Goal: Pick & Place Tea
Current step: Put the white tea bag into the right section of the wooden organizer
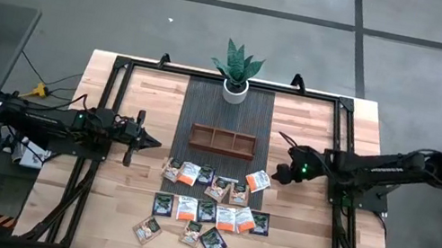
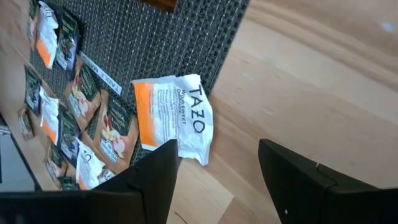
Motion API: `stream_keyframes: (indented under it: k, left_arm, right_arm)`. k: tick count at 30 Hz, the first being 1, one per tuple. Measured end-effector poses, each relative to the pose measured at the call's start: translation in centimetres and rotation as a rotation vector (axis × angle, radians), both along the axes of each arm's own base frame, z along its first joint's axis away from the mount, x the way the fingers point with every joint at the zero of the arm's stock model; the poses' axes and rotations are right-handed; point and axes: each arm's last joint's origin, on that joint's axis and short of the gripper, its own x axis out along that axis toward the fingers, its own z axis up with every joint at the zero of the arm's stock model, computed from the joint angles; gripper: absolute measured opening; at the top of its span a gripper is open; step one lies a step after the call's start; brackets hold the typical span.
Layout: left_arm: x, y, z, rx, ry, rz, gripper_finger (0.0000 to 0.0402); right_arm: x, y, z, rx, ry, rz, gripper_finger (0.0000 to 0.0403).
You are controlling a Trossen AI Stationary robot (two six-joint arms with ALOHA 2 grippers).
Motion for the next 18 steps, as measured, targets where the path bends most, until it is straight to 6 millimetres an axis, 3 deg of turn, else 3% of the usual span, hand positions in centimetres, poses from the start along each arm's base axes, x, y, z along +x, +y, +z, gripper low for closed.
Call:
stream_keyframes:
  k: [18]
  left_arm:
    - [0.0, 0.0, 0.0, 0.000, 0.000, 0.000, 0.0001]
  right_arm:
    - [2.1, 0.8, -1.7, -0.035, -0.007, -0.015, 0.0220]
